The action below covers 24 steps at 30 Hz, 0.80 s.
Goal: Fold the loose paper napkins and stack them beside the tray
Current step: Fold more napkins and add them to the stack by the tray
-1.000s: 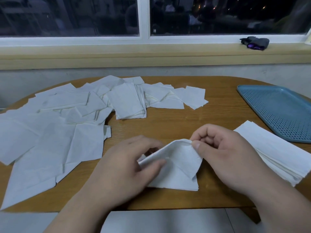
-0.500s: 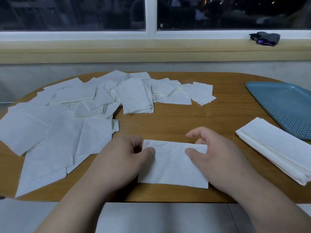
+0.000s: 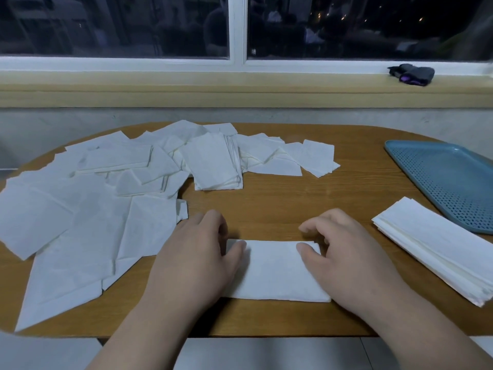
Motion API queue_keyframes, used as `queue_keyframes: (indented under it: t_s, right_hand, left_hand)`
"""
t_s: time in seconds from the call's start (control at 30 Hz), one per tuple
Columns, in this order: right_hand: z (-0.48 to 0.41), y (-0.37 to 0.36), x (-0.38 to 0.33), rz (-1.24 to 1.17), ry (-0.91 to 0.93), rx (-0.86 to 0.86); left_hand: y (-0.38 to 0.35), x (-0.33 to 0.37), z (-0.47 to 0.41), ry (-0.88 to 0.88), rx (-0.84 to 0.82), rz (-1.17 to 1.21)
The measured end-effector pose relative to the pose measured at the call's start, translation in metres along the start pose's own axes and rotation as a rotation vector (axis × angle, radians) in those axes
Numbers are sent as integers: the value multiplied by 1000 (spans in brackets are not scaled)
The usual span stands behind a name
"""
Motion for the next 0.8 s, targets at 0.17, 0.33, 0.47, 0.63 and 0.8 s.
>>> queue_keyframes:
  t_s: [0.17, 0.33, 0.47, 0.63, 0.8]
  right_hand:
    - [-41, 5, -10, -30, -28, -22]
    - [-119, -4, -8, 68, -95, -54]
    - [-165, -7, 12, 168, -197, 4]
    - [-198, -3, 32, 268, -294, 6]
    - [-213, -5, 43, 274, -331, -9]
  left_hand:
    - [2, -3, -11, 27, 18, 114]
    - [-2, -4, -21, 26, -15, 176]
    - [-5, -8, -28, 36, -25, 195]
    - [-10, -7, -33, 36, -26, 225]
    - [-15, -1, -37, 40, -37, 247]
Point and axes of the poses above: each hand's wrist, its own z-axis away from the middle knuckle, its own y-axis out of the back of the hand, x = y × z, the point moved 1 cm from there along -z, towards the middle knuckle, and after that the axes turned 6 degrees about -z, right-handed, at the moved point
